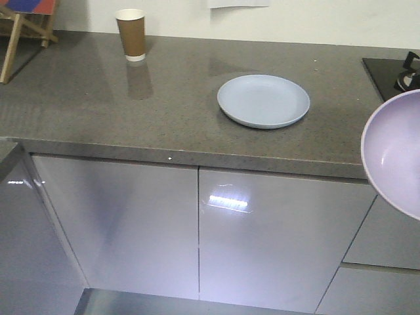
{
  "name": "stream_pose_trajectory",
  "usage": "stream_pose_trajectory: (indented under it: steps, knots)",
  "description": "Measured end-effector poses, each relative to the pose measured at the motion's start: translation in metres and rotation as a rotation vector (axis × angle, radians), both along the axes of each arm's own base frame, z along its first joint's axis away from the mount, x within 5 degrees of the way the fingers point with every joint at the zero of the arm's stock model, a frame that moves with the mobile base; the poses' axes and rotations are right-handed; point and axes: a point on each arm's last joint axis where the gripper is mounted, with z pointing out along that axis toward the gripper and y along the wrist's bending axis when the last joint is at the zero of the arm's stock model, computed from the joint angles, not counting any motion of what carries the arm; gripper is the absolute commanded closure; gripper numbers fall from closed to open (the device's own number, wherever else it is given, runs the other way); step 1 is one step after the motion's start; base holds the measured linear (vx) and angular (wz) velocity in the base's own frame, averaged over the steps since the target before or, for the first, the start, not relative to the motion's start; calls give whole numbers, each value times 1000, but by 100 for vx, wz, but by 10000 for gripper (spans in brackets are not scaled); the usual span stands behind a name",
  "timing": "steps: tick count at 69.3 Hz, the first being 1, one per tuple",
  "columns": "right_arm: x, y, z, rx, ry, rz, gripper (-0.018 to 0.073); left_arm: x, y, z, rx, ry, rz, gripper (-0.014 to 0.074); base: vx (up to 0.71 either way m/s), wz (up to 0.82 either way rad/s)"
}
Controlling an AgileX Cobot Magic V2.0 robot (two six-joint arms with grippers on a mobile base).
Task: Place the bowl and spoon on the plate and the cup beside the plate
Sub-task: 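Drive the base toward the pale blue plate holding spoon and bowl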
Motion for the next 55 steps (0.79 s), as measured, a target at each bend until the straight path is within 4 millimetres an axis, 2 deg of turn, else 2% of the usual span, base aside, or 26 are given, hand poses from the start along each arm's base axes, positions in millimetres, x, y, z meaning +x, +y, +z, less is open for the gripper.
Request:
stream_pose_trajectory:
  steps: [19,55]
  knots:
    - [0,0,0,0,1,0,566,0,0,0,0,-3,0,603,15,-23]
    - [0,0,0,0,1,0,566,0,0,0,0,-3,0,603,16,2]
